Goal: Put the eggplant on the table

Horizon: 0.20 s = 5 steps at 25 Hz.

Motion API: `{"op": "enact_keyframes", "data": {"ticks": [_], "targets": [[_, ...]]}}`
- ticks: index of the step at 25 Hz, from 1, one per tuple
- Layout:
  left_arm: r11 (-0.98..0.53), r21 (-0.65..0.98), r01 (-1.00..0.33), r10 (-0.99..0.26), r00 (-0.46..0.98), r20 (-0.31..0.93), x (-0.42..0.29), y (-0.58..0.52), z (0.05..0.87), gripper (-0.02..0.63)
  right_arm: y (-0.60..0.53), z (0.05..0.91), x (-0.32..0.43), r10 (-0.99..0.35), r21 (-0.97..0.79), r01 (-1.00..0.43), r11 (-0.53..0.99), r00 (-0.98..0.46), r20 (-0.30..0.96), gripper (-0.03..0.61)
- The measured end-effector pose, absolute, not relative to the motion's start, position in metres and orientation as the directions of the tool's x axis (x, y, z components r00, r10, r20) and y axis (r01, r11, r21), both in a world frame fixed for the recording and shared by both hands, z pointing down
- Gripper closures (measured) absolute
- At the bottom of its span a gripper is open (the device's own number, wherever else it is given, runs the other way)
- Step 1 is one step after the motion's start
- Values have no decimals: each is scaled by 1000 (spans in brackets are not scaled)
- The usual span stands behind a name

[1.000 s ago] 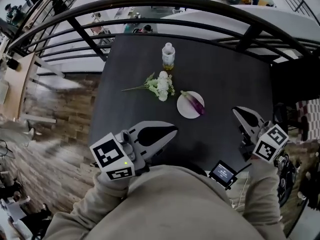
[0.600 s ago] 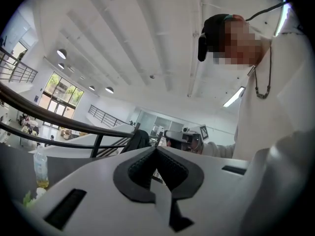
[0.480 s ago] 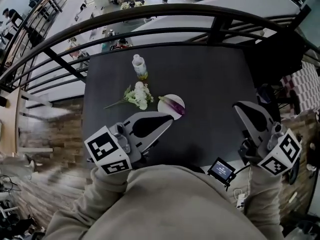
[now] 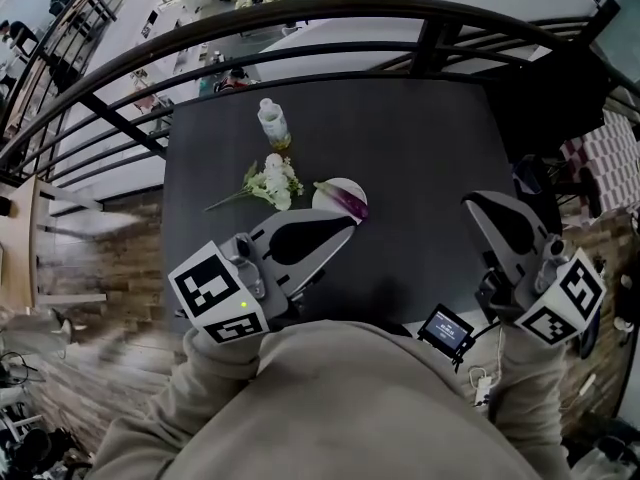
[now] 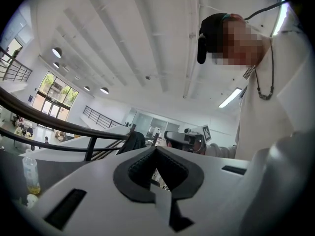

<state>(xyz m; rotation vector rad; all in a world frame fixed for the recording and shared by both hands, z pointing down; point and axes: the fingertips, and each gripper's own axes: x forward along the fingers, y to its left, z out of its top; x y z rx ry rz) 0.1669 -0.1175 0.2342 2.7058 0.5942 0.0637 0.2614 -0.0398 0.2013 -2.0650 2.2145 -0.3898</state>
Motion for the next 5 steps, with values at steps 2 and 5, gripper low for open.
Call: {"op": "enact_keyframes", "data": {"ticks": [2, 5], "targets": [[-845, 366, 390, 408, 913, -30, 168, -122, 236, 609, -45, 202, 263, -990, -244, -968, 61, -90, 109, 565], [-849, 364, 383, 401, 916, -28, 170, -128, 236, 609, -55, 200, 266, -989, -239, -968, 74, -102, 105, 565]]}}
